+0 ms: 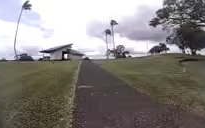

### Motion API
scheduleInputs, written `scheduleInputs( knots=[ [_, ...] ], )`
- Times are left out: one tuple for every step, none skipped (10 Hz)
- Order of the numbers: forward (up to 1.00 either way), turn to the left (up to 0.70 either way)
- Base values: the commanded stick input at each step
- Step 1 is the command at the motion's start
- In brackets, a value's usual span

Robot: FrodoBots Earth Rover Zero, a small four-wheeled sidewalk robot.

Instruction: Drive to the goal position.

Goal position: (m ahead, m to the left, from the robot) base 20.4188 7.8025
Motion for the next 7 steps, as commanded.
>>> scheduleInputs(
  knots=[
    [0.7,0.35],
    [0.7,0.35],
    [0.7,0.35],
    [0.7,0.1],
    [0.7,0.0],
    [0.7,0.0],
    [0.7,0.0]
  ],
)
